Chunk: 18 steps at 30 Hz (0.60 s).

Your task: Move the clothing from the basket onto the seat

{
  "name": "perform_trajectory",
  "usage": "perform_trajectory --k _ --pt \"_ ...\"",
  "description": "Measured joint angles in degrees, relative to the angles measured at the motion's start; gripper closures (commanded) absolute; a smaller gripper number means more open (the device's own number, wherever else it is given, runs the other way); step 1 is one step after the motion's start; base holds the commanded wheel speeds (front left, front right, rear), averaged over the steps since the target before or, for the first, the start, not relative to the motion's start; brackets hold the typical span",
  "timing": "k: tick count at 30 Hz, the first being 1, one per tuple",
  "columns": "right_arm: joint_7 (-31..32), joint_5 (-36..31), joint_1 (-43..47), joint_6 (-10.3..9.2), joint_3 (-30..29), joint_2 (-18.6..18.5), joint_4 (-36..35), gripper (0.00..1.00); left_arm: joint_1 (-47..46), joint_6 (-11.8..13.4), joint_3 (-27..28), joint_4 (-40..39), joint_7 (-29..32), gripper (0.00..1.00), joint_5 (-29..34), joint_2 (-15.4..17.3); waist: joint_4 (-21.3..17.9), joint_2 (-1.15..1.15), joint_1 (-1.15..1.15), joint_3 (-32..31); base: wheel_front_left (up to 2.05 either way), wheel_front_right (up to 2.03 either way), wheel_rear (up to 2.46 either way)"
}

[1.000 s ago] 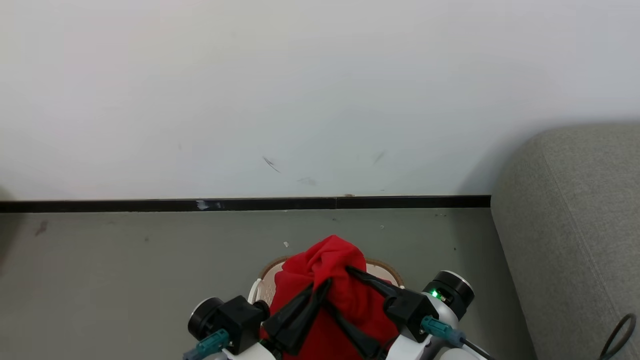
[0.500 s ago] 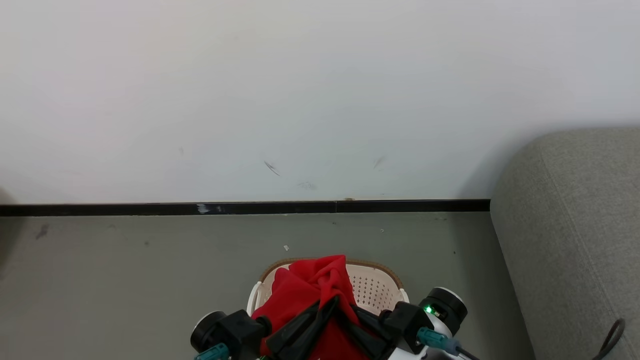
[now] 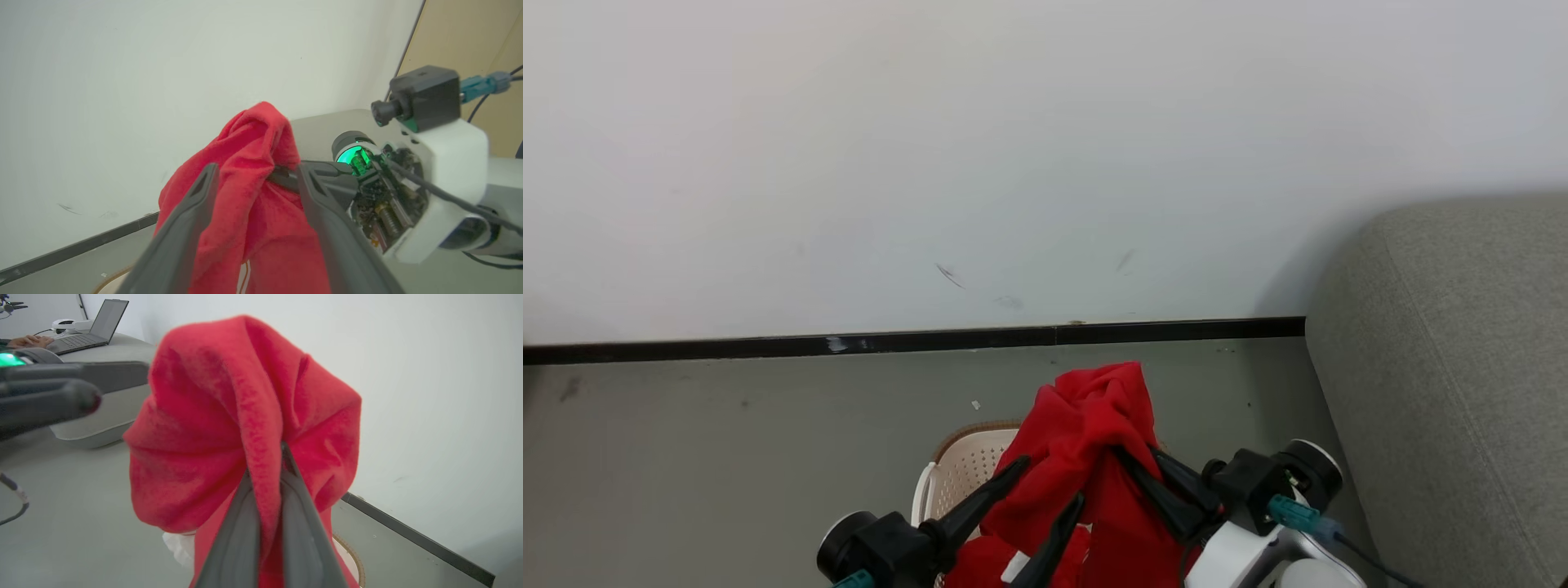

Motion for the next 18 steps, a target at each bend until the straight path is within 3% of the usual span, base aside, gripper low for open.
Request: perform_trajectory --k 18 --pt "0.00 -1.40 6.16 0.00 -12.51 -1.25 -4.46 1.00 1.17 -0.01 -1.59 0.03 -1.92 0.00 0.34 -0.04 -4.96 0.00 0.00 0.92 0.00 0.00 0.00"
